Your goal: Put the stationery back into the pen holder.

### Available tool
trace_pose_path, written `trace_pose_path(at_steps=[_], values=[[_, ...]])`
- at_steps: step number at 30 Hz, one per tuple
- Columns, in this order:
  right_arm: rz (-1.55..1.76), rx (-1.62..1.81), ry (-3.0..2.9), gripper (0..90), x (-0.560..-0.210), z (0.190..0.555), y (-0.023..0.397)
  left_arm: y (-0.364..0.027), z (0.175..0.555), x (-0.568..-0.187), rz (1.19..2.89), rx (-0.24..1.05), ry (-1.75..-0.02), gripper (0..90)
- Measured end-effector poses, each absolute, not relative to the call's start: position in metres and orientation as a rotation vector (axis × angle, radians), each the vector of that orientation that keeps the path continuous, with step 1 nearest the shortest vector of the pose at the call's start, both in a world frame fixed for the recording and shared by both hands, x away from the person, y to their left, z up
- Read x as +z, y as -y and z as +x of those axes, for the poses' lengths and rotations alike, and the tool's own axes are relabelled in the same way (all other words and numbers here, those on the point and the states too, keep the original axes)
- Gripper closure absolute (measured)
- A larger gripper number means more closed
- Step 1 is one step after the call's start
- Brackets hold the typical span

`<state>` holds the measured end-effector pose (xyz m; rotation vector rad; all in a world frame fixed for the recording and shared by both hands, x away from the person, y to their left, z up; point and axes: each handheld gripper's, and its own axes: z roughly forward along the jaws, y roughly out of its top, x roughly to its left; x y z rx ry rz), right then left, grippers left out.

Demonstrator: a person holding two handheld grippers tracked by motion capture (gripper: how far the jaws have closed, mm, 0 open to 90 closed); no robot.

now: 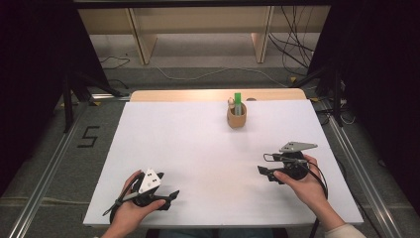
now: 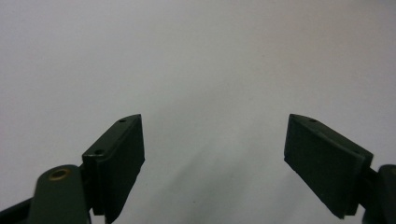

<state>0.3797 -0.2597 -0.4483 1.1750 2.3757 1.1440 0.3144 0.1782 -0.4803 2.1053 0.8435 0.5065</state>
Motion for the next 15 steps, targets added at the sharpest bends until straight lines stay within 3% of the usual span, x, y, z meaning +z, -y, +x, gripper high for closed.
trace_pose_path(at_steps=[15], values=[[1.194, 1.179, -2.348, 20.6, -0.471, 0.349, 0.280, -0.179, 0.314, -0.480, 2.095, 0.513, -0.842, 20.2]])
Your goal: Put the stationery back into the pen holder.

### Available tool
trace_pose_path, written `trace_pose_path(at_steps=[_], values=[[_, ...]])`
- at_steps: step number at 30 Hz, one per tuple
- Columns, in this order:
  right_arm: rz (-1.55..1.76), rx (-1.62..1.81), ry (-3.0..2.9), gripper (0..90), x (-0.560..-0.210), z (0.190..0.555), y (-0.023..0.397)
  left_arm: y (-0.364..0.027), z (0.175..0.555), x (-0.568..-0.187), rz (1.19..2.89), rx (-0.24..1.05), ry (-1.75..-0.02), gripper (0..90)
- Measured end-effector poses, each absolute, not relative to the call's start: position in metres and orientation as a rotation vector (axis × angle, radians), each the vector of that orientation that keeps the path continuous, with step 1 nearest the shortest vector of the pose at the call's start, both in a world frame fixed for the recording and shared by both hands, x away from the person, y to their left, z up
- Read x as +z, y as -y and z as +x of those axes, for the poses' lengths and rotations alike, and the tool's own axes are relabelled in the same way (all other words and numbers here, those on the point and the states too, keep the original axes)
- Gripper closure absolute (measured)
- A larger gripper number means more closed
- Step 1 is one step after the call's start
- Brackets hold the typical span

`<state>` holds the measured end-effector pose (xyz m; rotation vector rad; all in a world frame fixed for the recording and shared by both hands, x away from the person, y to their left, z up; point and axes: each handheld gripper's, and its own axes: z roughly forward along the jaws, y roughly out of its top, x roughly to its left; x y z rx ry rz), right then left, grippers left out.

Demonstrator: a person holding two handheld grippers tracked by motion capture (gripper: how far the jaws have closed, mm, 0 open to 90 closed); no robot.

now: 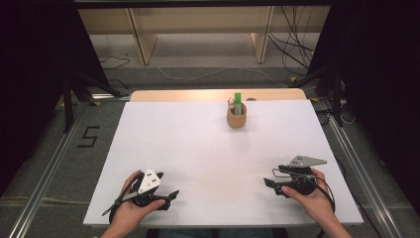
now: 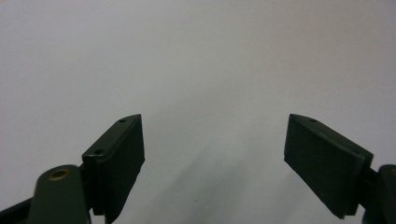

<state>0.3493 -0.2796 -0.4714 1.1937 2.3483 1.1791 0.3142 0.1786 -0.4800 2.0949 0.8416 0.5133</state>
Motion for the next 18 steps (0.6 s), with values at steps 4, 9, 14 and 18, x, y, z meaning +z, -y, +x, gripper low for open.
trace_pose_path(at_steps=[4, 9, 14, 18], values=[[1.207, 1.186, -2.342, 20.6, -0.475, 0.344, 0.283, -0.179, 0.314, -0.480, 2.097, 0.513, -0.835, 20.2], [1.215, 1.188, -2.337, 20.6, -0.480, 0.338, 0.284, -0.179, 0.314, -0.479, 2.105, 0.507, -0.829, 20.2], [1.218, 1.188, -2.335, 20.6, -0.481, 0.336, 0.286, -0.175, 0.312, -0.479, 2.085, 0.470, -0.829, 20.1], [1.232, 1.196, -2.328, 20.6, -0.480, 0.335, 0.287, -0.166, 0.312, -0.479, 2.074, 0.441, -0.826, 20.1]])
